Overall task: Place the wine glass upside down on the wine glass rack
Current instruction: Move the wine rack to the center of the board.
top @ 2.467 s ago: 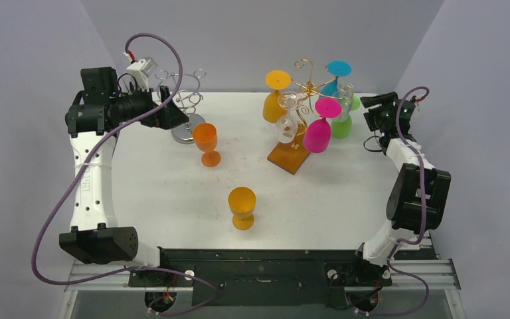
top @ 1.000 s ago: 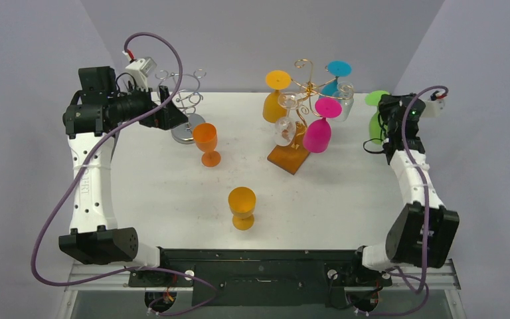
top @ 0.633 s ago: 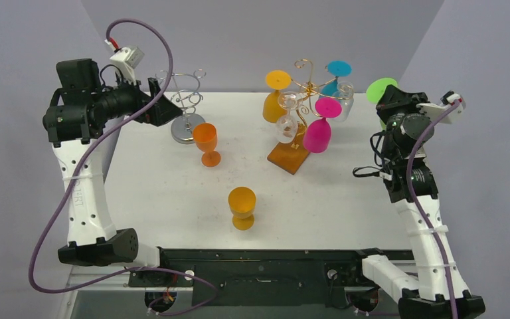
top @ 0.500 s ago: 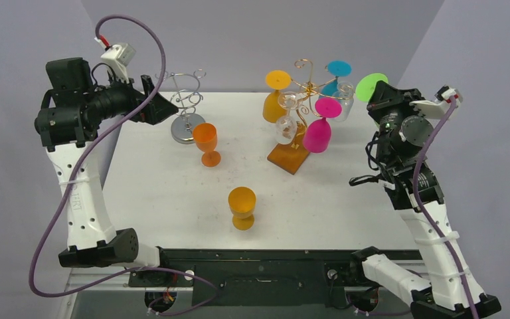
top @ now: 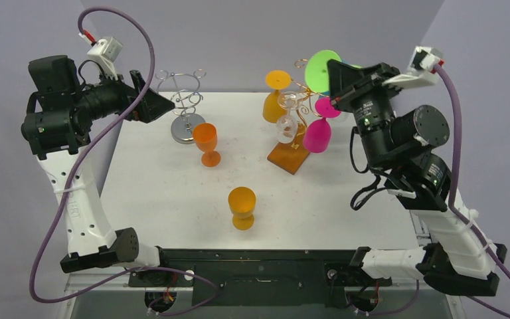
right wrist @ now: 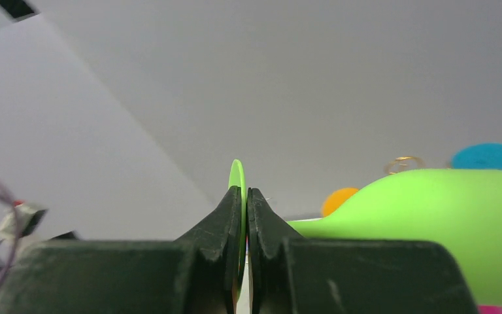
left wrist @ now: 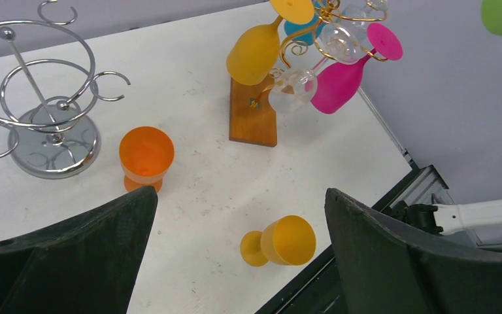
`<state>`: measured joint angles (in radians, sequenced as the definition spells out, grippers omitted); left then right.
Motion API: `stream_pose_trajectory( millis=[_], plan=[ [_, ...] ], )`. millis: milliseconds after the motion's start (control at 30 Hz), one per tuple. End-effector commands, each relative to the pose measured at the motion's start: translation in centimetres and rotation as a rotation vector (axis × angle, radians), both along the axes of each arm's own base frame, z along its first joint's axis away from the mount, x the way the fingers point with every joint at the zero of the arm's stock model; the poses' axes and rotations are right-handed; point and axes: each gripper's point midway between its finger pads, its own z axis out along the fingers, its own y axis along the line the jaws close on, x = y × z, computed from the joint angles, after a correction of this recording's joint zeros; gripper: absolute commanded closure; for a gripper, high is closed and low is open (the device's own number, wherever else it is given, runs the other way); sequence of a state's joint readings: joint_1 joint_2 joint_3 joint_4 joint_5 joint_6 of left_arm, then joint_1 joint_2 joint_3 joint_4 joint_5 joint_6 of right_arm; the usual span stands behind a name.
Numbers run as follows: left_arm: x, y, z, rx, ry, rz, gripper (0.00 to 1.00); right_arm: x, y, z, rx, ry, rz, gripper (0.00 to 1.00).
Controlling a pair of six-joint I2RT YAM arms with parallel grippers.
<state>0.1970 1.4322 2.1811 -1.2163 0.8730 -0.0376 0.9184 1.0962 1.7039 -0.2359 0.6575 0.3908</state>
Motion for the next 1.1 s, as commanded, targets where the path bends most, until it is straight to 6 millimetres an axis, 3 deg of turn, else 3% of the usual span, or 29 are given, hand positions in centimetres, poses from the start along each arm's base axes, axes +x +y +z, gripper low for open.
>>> stream_pose_trajectory(
  millis=[0, 167, 233, 300, 400, 533, 600, 667, 733, 800, 867, 1000, 1067],
  plan=[
    [-2.1, -1.0, 3.1, -0.062, -0.076, -0.070, 0.02, -2.0, 7.6, 3.0, -0.160, -0.046, 0.305, 1.00],
    [-3.2, -0.9, 5.4, -0.255, -0.076, -0.202, 0.17, -4.3, 16.0, 3.7, -0.217, -0.061, 0.665, 1.00],
    [-2.2, 0.1, 5.6, -0.380, -0.032, -0.221, 0.25, -4.9, 18.6, 3.2, -0.224, -0.066, 0.772, 1.00],
    [-2.8, 0.6, 7.0, -0.412, -0.139, -0.245, 0.29, -5.4, 20.4, 2.5, -0.220, -0.060, 0.846, 1.00],
    [-3.5, 0.6, 6.8, -0.375, -0.167, -0.236, 0.19, -5.5, 22.7, 1.2, -0.197, -0.037, 0.936, 1.00],
    [-3.9, 0.6, 6.8, -0.352, -0.191, -0.227, 0.00, -5.2, 25.4, -0.6, -0.183, -0.006, 1.013, 1.00],
    [-3.8, 0.7, 6.5, -0.358, -0.188, -0.202, 0.04, -4.8, 26.4, -1.4, -0.180, 0.016, 1.032, 1.00],
    [-2.3, 1.3, 4.8, -0.371, -0.129, -0.112, 0.04, -4.2, 27.0, -2.3, -0.178, 0.037, 1.044, 1.00],
    [-0.2, 2.3, 1.3, -0.204, -0.072, 0.034, 0.04, -3.3, 27.3, -3.2, -0.173, 0.059, 1.042, 1.00],
    [0.2, 1.3, -0.7, -0.032, -0.013, 0.059, 0.04, -2.5, 27.2, -3.9, -0.152, 0.075, 1.044, 1.00],
    [0.1, 1.0, -0.1, -0.055, -0.017, 0.048, 0.04, -1.9, 26.9, -4.2, -0.126, 0.079, 1.053, 1.00],
    [-0.9, -0.6, 1.2, -0.149, -0.057, -0.042, 0.03, -2.4, 27.3, -4.1, -0.099, 0.048, 1.113, 1.00],
    [-1.6, -1.5, 1.3, -0.207, -0.044, -0.100, 0.18, -2.5, 27.6, -4.2, -0.090, 0.041, 1.136, 1.00]
  ],
)
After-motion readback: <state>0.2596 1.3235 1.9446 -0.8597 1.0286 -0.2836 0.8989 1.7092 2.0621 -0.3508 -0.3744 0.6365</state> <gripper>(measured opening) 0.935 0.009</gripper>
